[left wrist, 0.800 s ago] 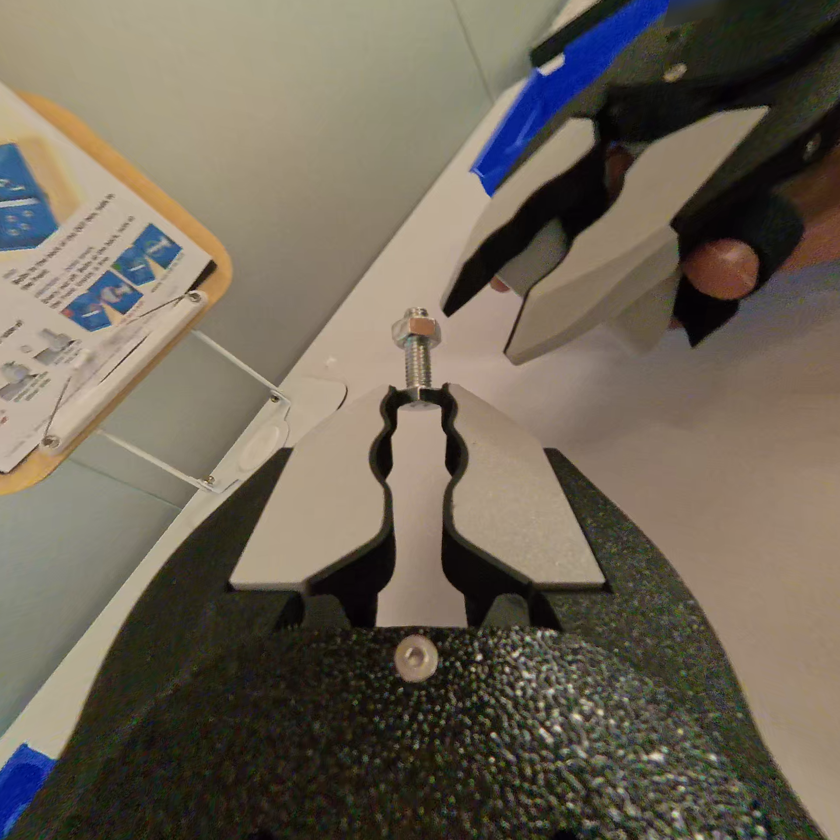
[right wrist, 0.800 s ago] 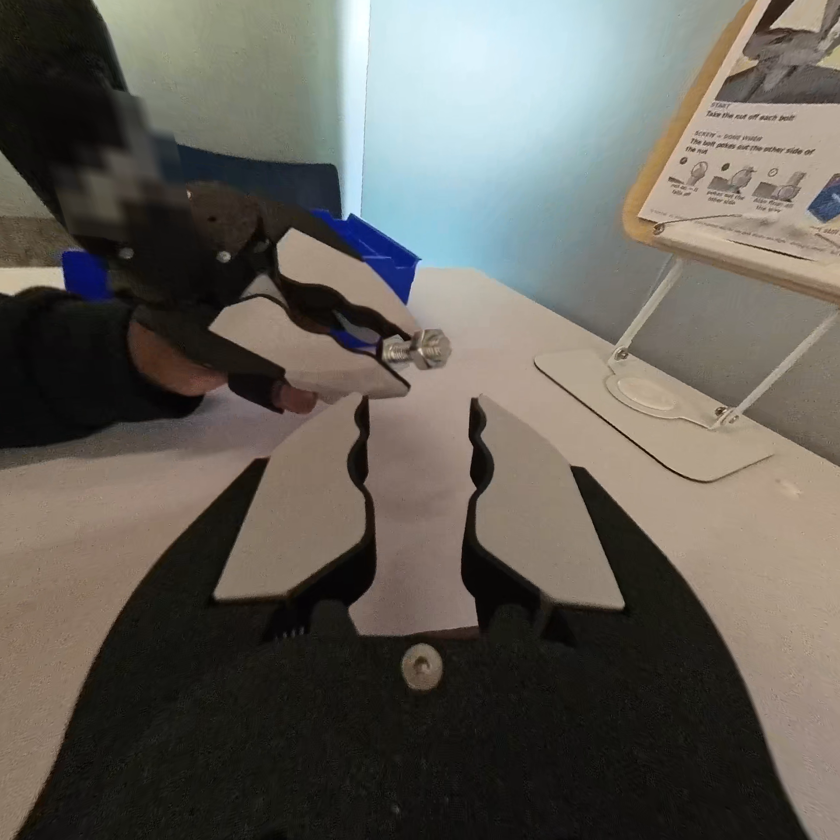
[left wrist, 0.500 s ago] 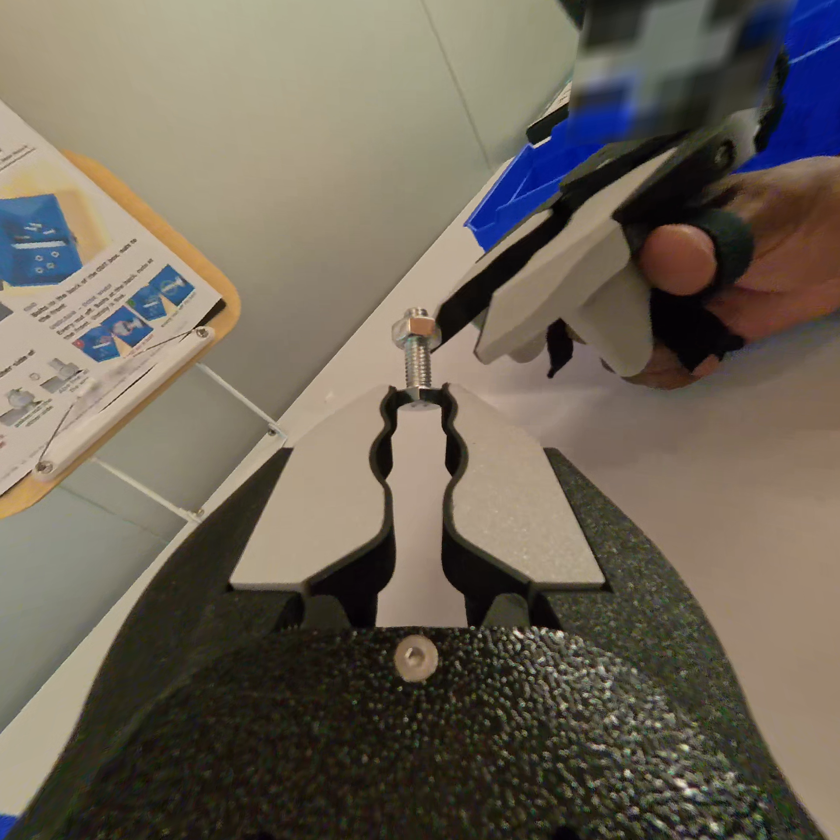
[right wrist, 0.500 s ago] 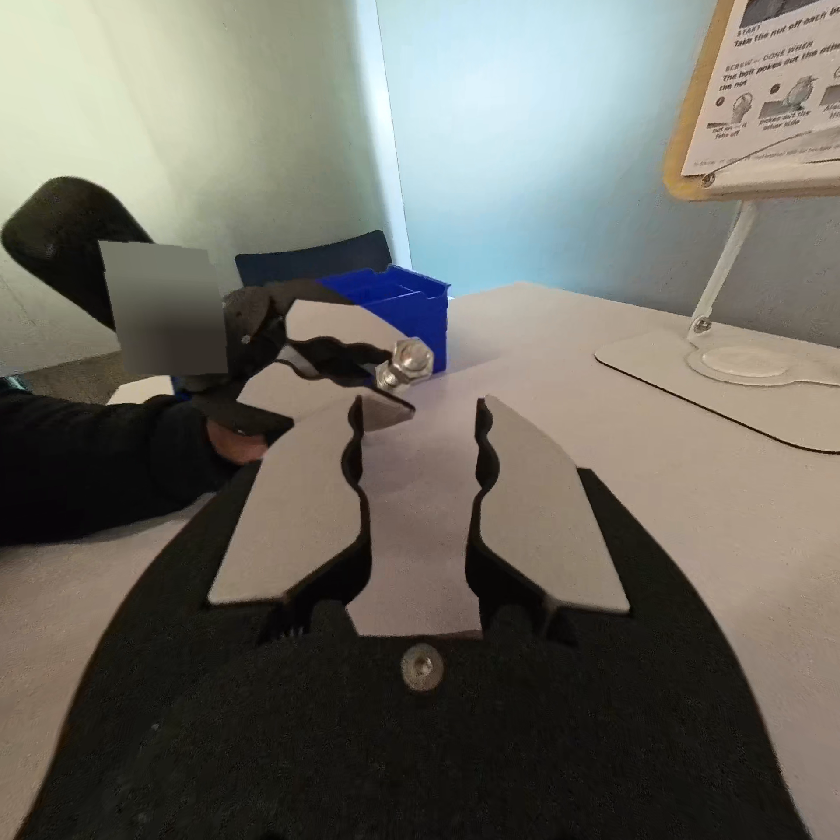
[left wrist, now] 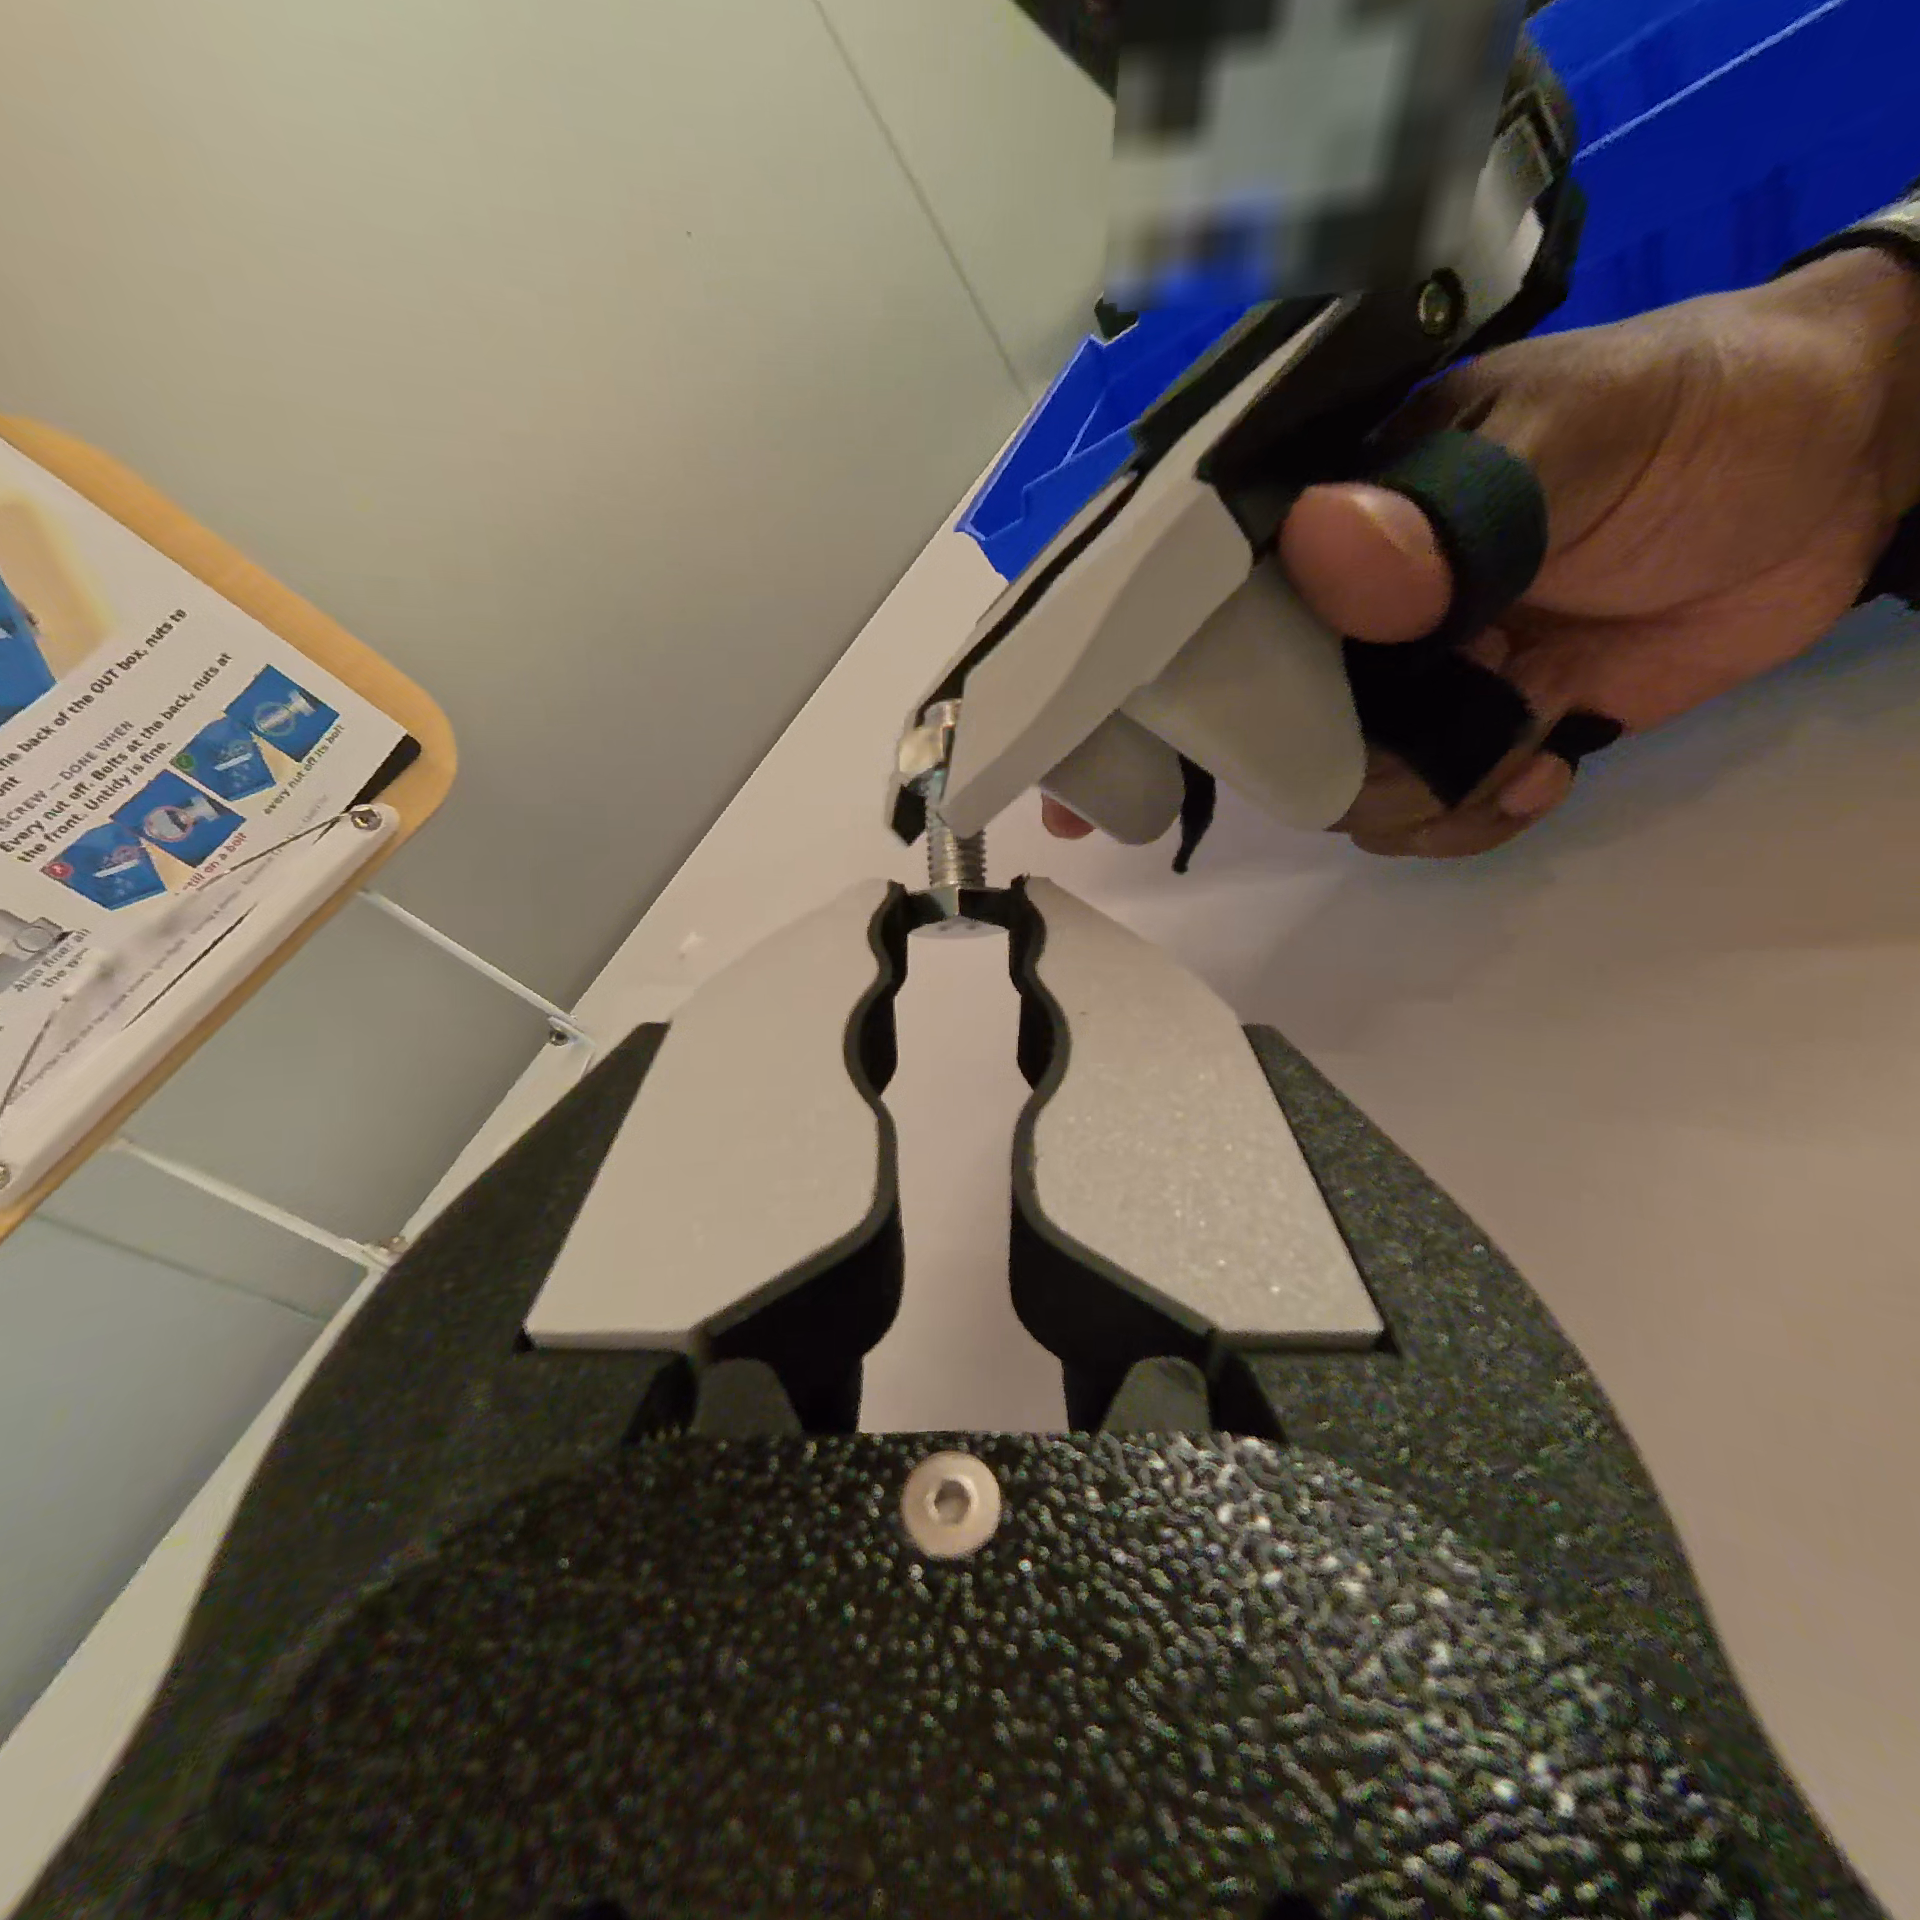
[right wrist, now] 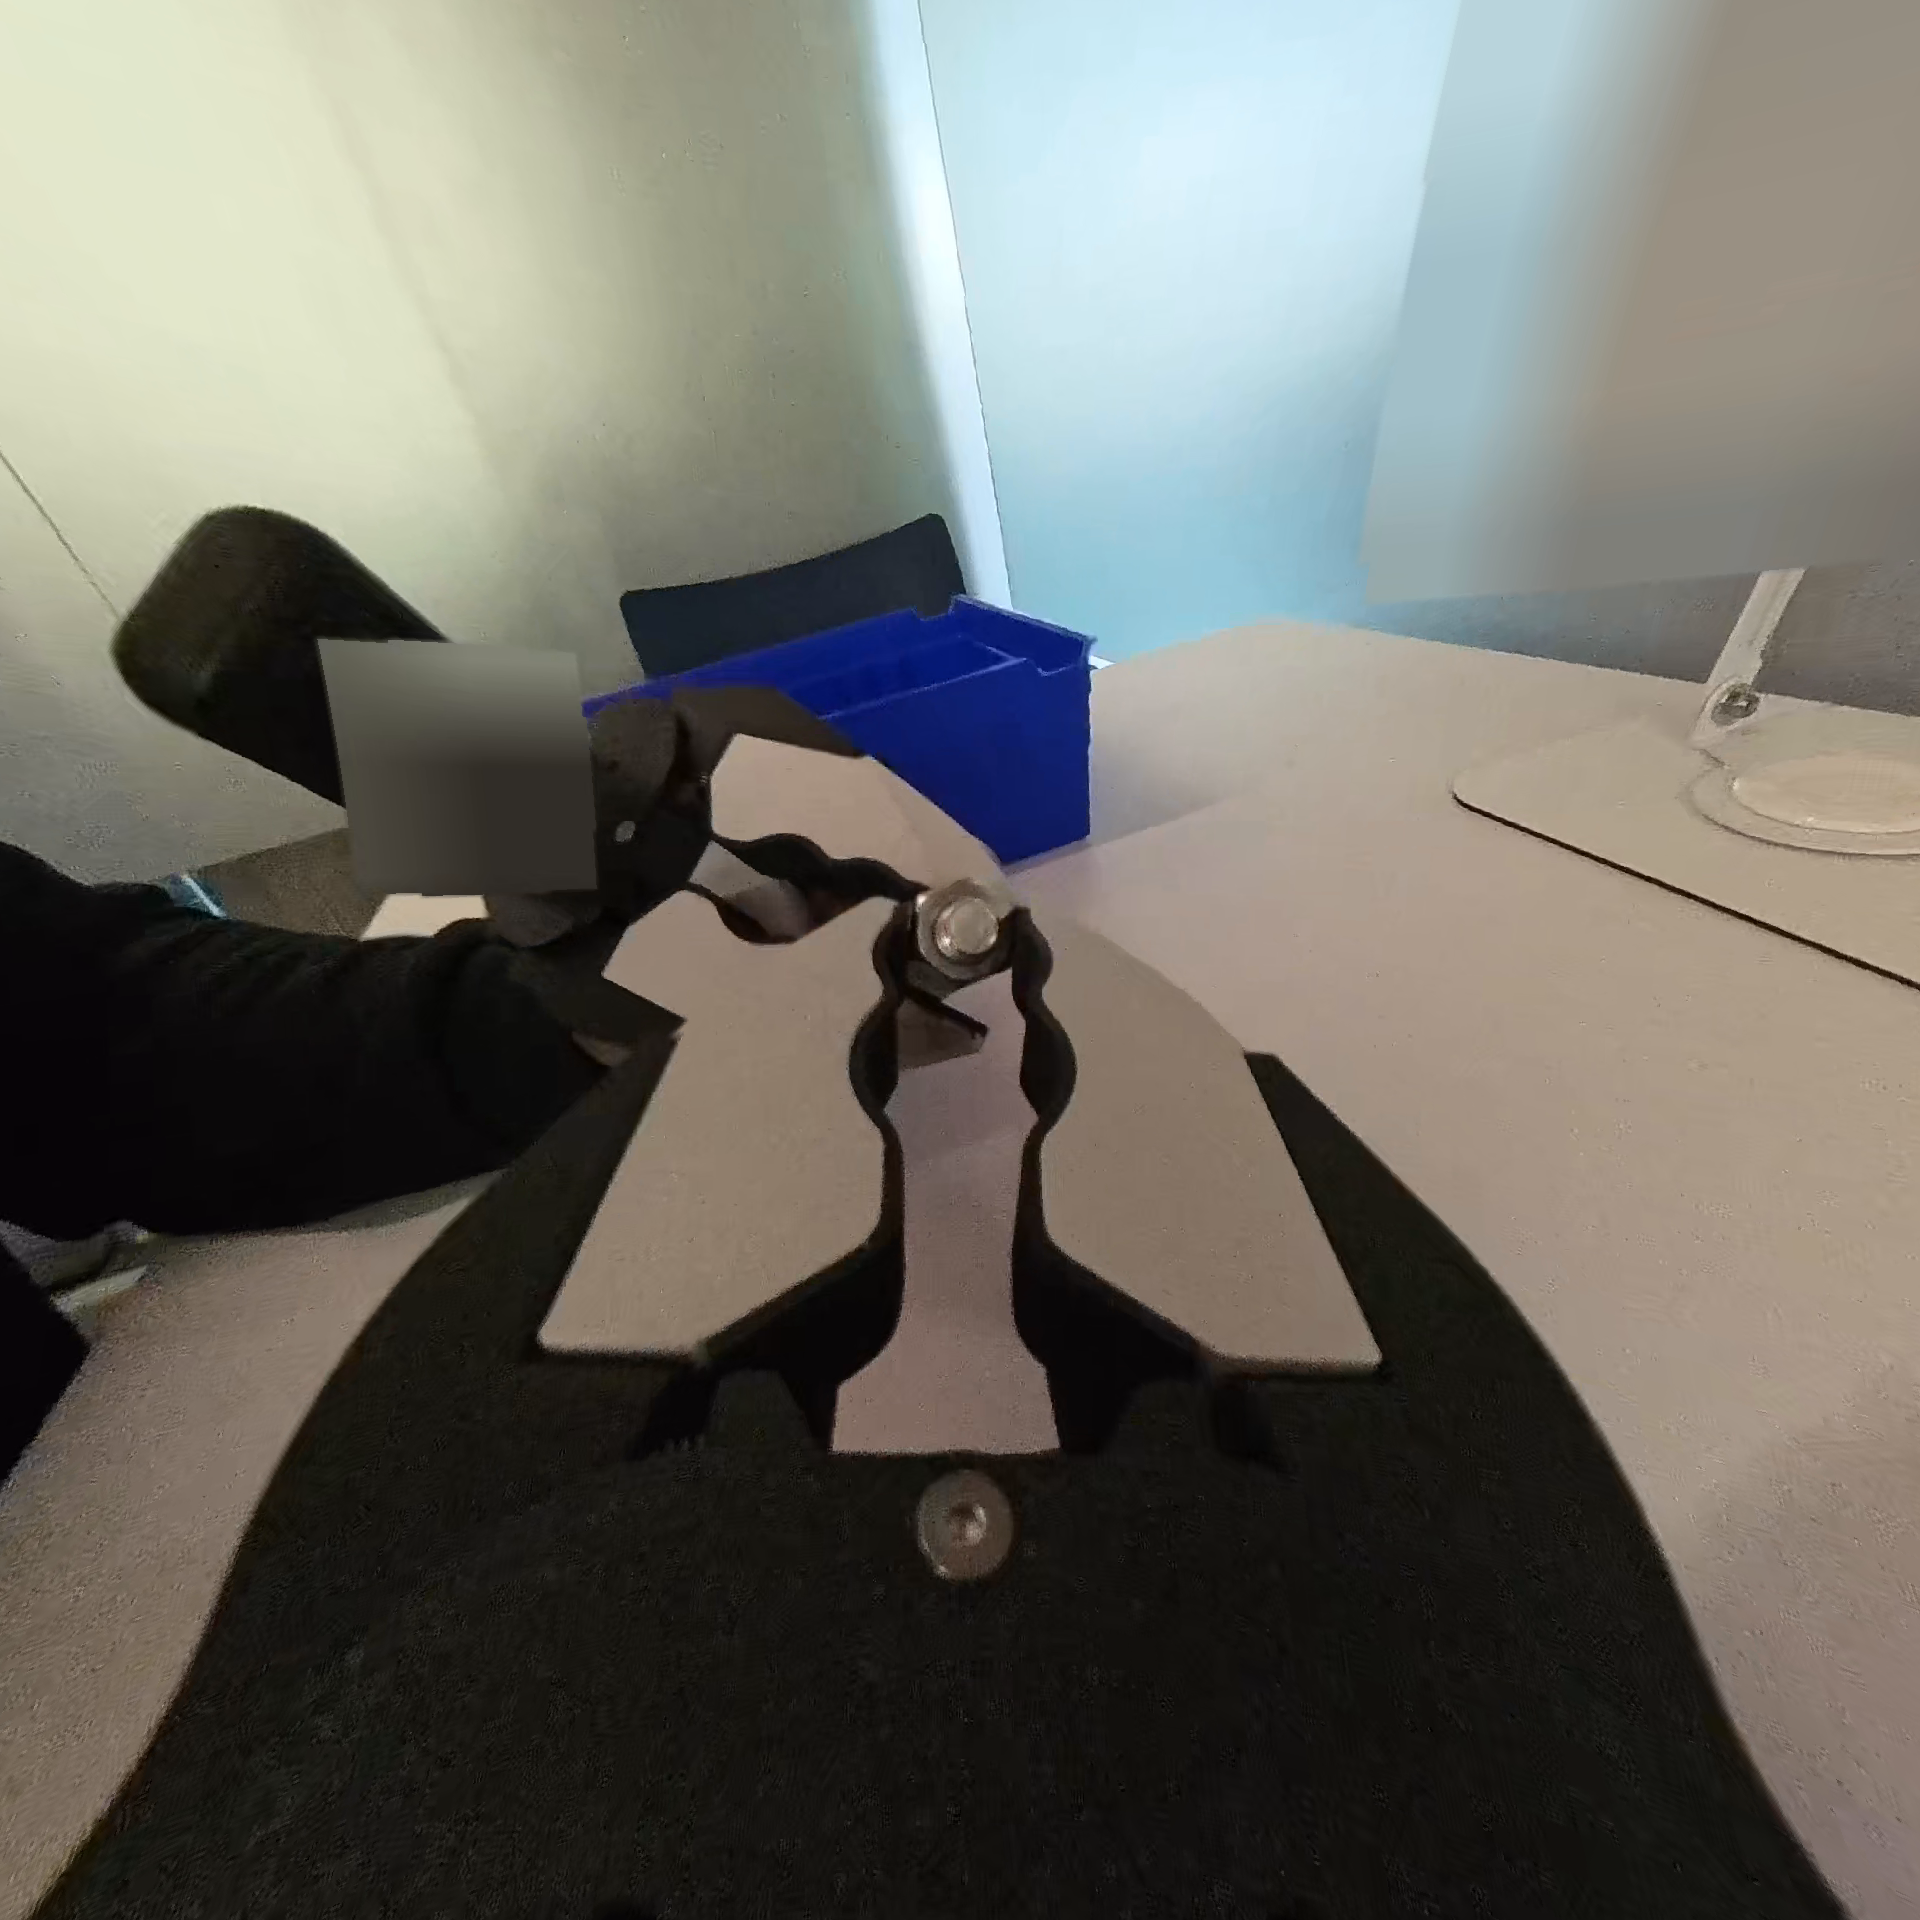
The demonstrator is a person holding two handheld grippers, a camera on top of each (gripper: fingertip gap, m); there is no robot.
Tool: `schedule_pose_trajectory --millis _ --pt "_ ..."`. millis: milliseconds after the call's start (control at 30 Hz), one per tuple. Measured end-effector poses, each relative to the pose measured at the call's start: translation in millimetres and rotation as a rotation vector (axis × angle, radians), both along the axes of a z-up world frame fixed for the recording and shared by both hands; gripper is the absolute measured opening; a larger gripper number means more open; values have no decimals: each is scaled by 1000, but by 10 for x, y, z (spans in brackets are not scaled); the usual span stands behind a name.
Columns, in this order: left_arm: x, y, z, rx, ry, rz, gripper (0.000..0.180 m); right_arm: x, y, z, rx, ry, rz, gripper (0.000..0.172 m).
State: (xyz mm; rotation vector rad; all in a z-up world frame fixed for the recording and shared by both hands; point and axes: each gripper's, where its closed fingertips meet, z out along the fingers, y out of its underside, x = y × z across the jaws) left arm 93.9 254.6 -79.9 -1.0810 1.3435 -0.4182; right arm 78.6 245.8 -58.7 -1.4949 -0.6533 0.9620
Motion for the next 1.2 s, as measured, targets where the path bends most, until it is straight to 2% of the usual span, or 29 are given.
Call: schedule_pose_trajectory --millis 33,167,267,367,433,500,600,700,767,833,900,1000,1067,1200 --pt "2 6 12 -9 -18 -2 18 8 8 11 19 -21 -25 18" --pt "-16 -12 191 -51 -146 -36 36 86 6 150 144 -159 -173 18" --pt "-72 -18 301 -41 -189 -50 38 280 -160 575 240 -215 -323 18" --pt "-92 3 279 -41 -172 -45 33 816 -442 1025 304 -297 -530 18" --pt "-80 14 237 -43 -154 -44 31 1435 -529 1076 243 -452 -711 18" --pt "-57 2 198 -40 -137 -48 29 2050 -536 812 67 -645 -786 19" --pt "-16 -28 162 -27 -113 -52 28 2807 -521 75 -225 -951 -782 19" --pt "10 -59 131 8 -79 -50 27 3192 -574 -600 -400 -1213 -709 19" --pt "17 -72 127 15 -76 -48 27 3253 -594 -875 -453 -1298 -657 19" --pt "27 -88 119 12 -79 -51 27 3285 -585 -1038 -491 -1326 -643 19" --pt "37 -150 139 -1 -105 -91 28 3311 -535 -1065 -485 -1318 -678 21" --pt "56 -188 154 -50 -134 -124 37 3328 -477 -951 -465 -1225 -745 48" --pt "49 -199 213 -60 -175 -132 43 3325 -465 -775 -438 -1138 -792 65" --pt "10 -240 412 -125 -291 -157 48 3171 -555 -198 -314 -938 -862 83"
